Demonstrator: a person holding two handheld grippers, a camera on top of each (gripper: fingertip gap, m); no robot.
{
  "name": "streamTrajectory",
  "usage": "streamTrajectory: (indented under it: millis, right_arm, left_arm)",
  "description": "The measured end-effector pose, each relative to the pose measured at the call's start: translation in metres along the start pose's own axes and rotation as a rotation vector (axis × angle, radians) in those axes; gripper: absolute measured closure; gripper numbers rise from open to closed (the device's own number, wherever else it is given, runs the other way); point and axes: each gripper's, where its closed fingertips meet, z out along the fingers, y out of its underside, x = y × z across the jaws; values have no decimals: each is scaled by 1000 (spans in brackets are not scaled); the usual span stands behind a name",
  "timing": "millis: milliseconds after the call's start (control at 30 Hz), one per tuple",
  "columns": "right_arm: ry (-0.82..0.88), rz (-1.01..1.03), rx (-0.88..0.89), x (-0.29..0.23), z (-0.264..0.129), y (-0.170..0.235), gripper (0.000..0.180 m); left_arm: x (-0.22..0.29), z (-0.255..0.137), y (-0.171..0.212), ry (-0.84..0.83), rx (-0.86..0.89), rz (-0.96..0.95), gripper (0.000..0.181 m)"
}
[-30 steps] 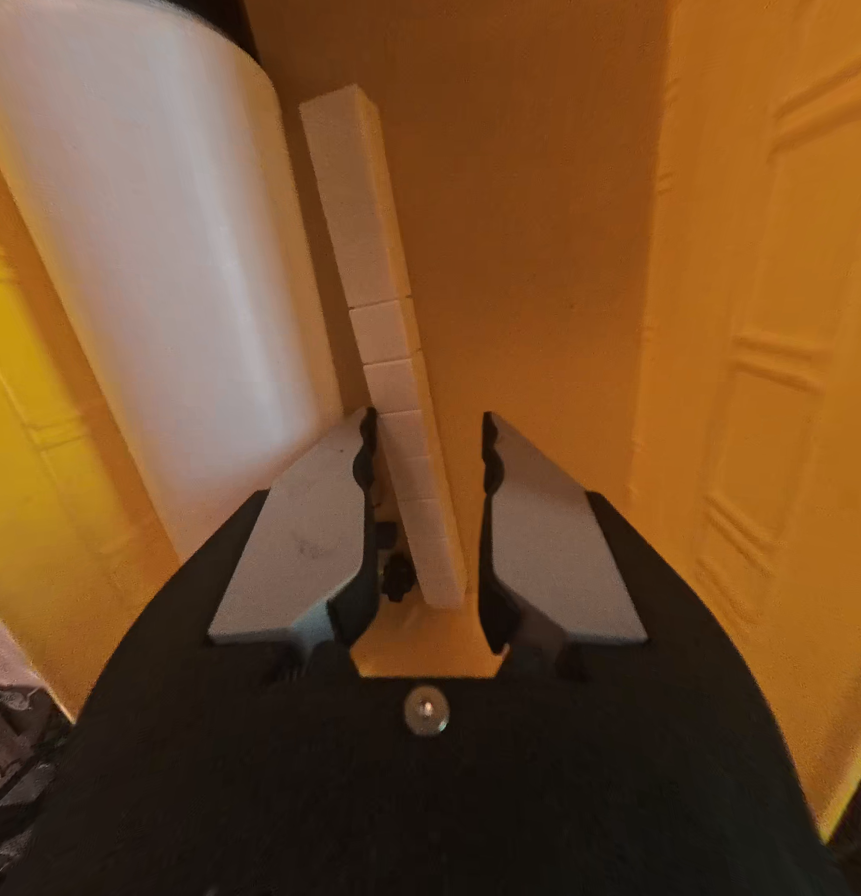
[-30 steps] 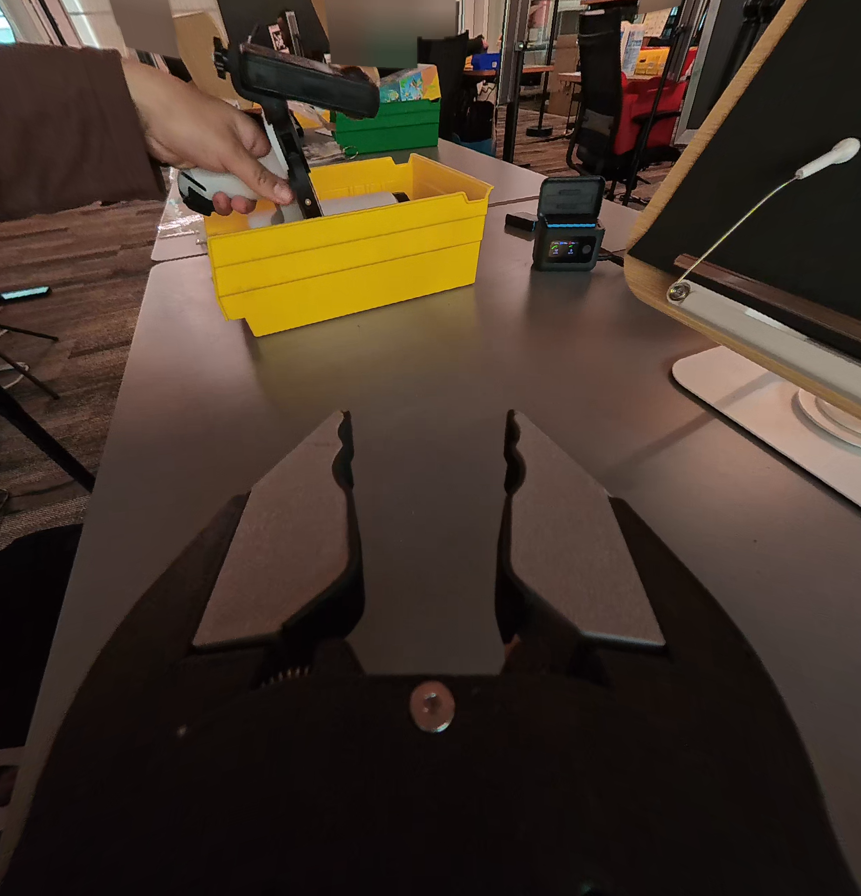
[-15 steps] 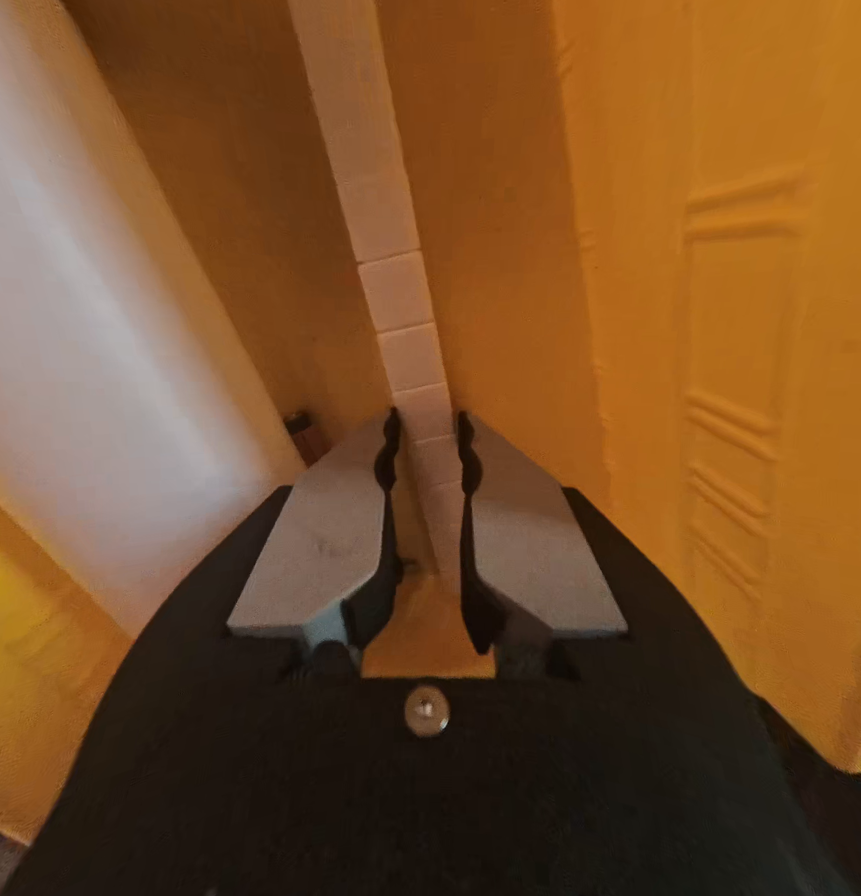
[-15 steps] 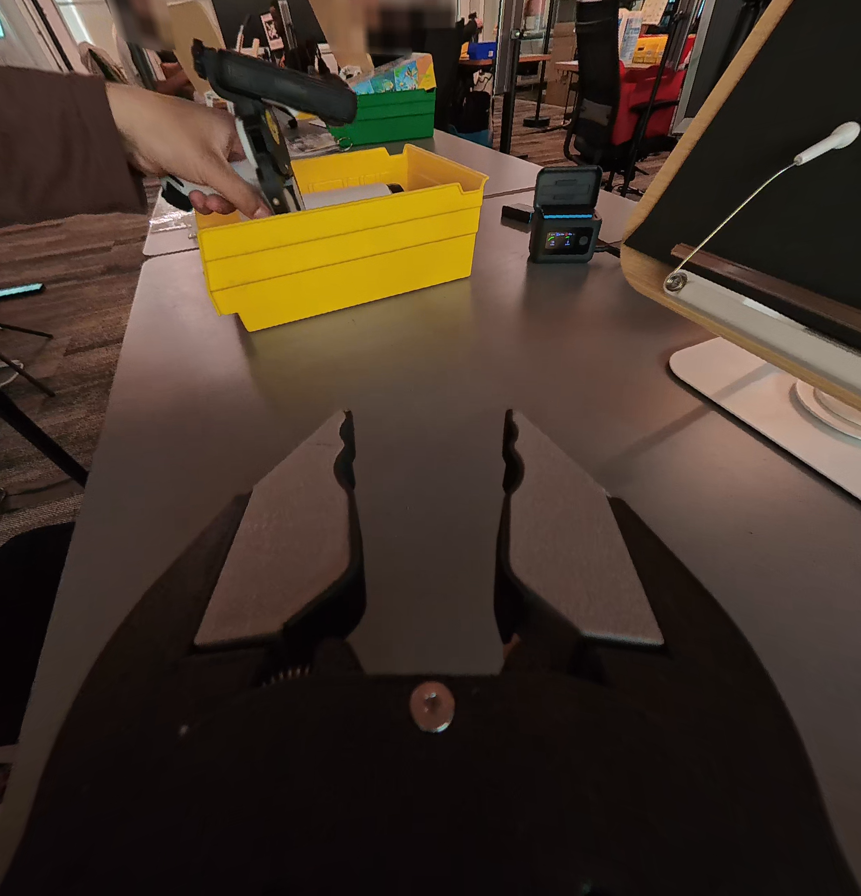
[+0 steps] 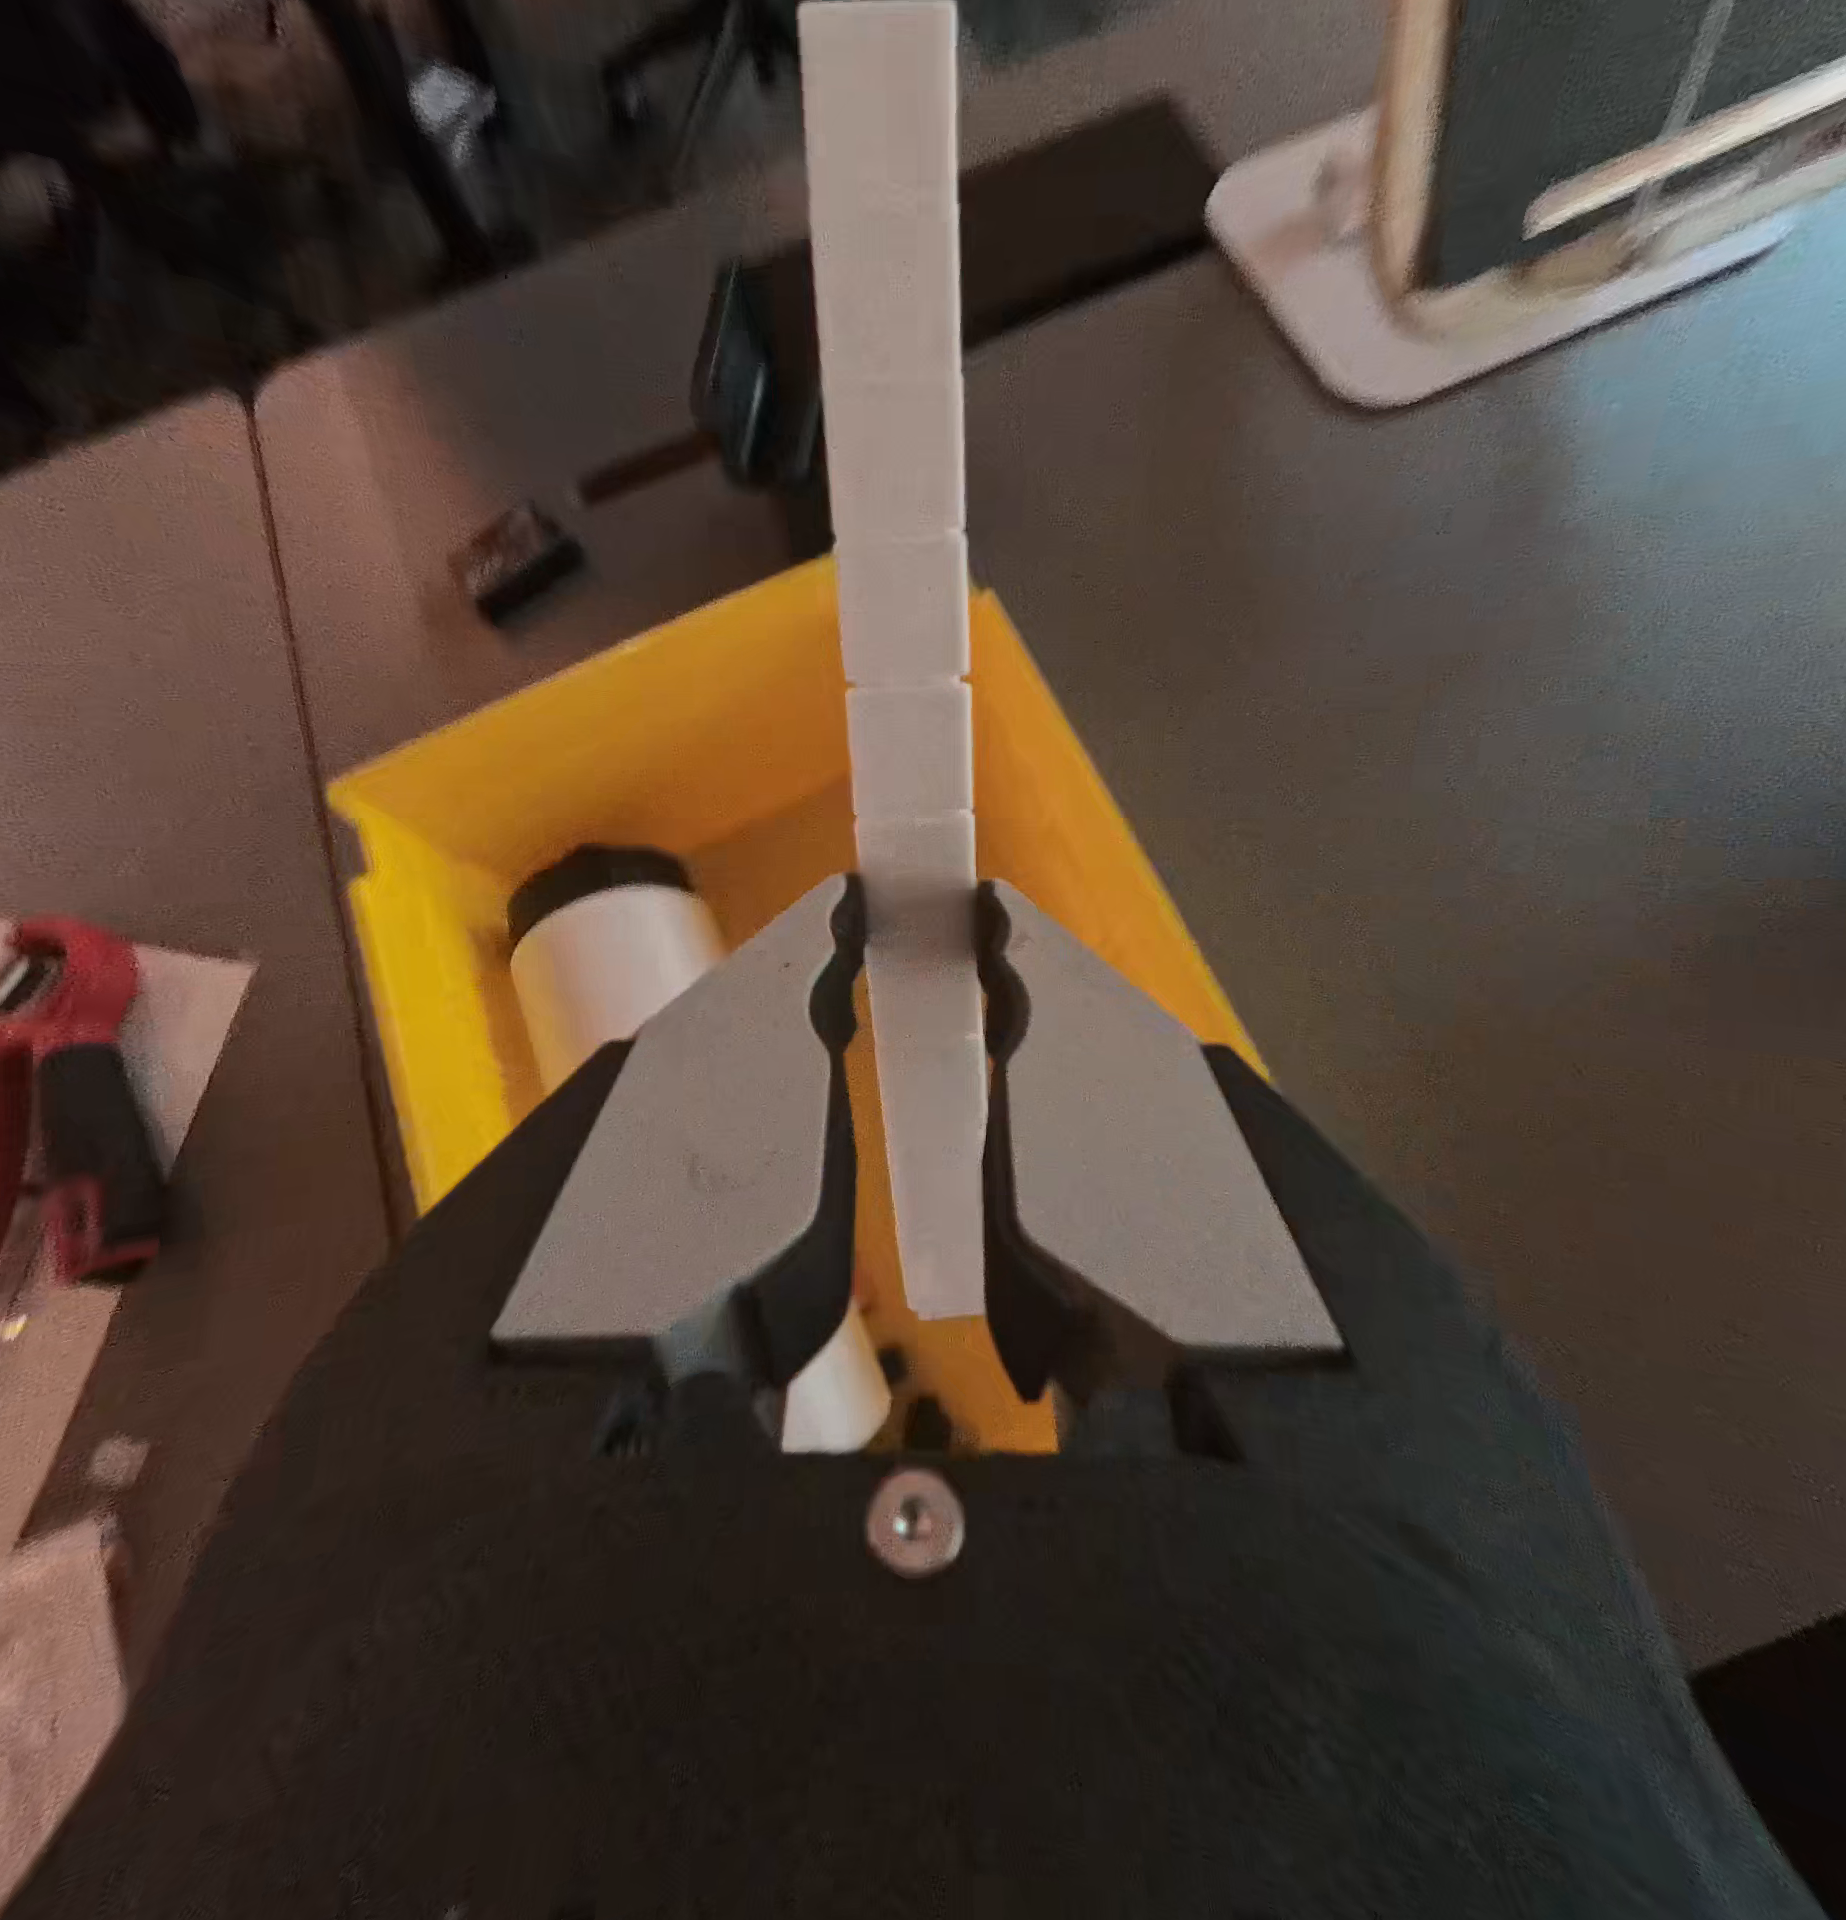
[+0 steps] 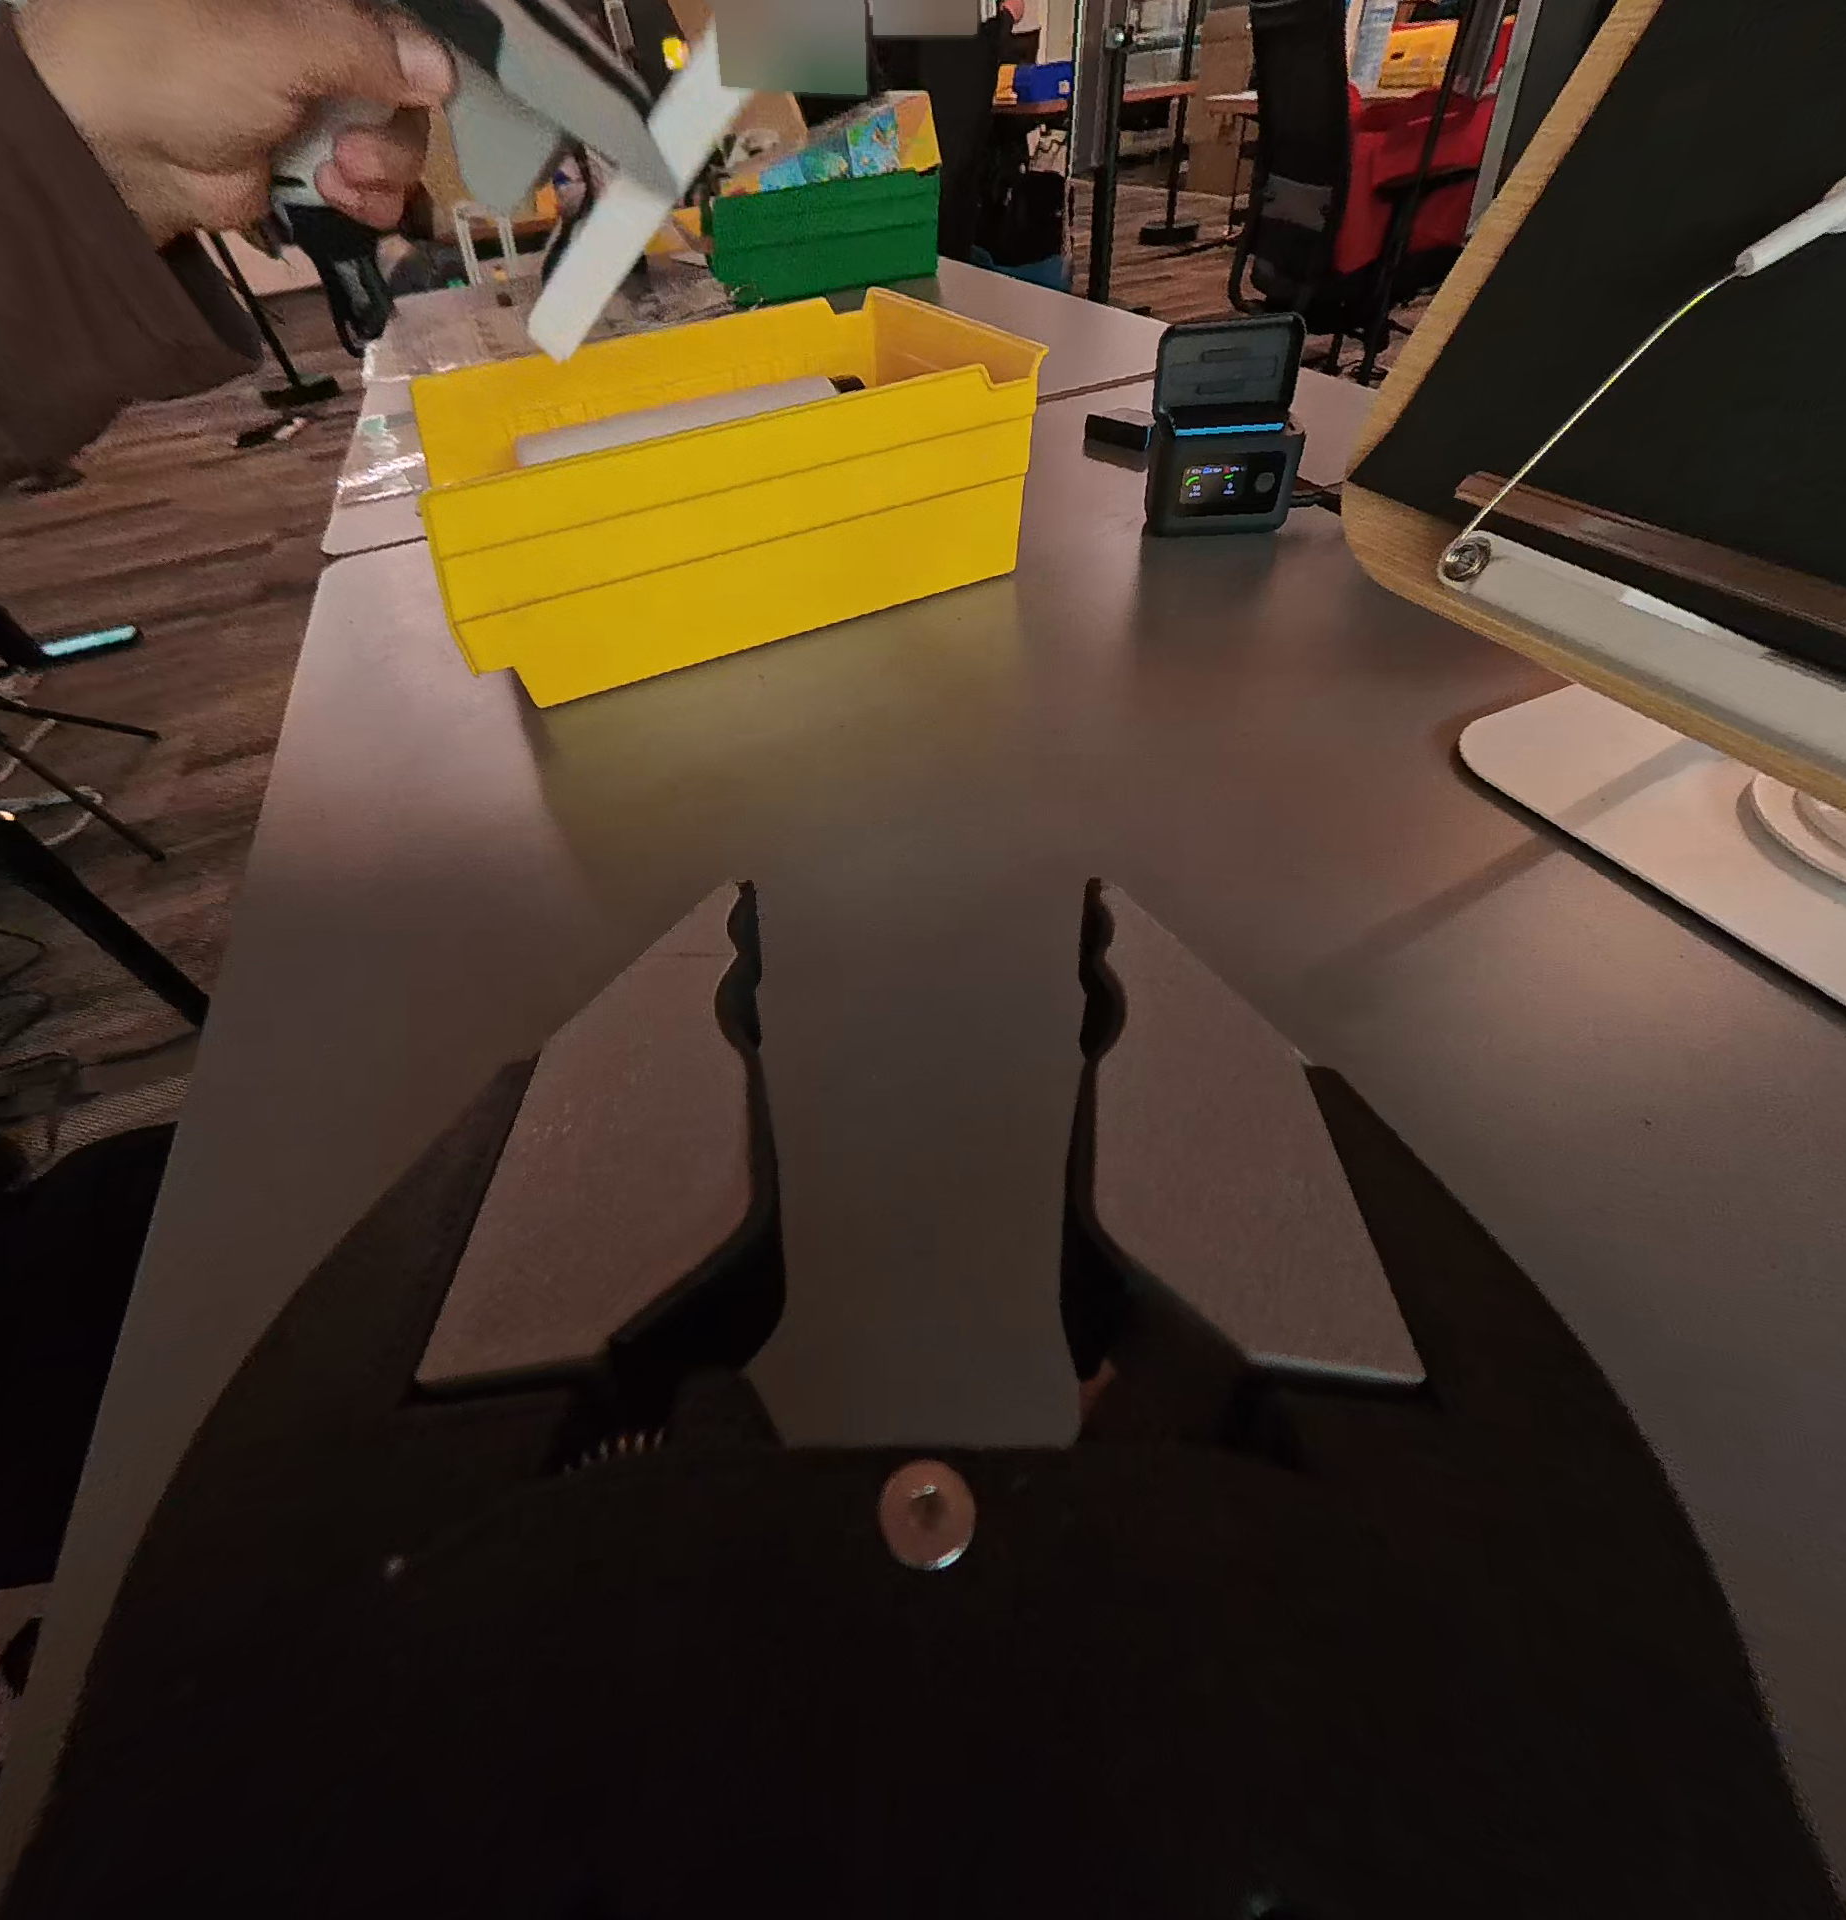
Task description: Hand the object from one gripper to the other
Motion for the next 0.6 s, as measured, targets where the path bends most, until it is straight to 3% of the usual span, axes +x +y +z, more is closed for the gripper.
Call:
streamTrajectory:
  millis: [33,133,267,500,600]
  right_arm:
    - [-10,6,5,0,0,0,120]
    - [-49,35,20,-3,1,-1,115]
    - [-75,55,50,-2,-1,-4,110]
    - [-118,84,161,2,-13,-18,101]
    - [-133,108,212,6,-20,-25,100]
  left_arm:
    - [13,-9,-17,42,79,12,163]
    - [75,-28,-58,266,281,33,163]
    - [172,-29,-81,554,447,84,163]
    - [293,28,-74,971,560,108,163]
    - [311,54,-73,1017,574,99,163]
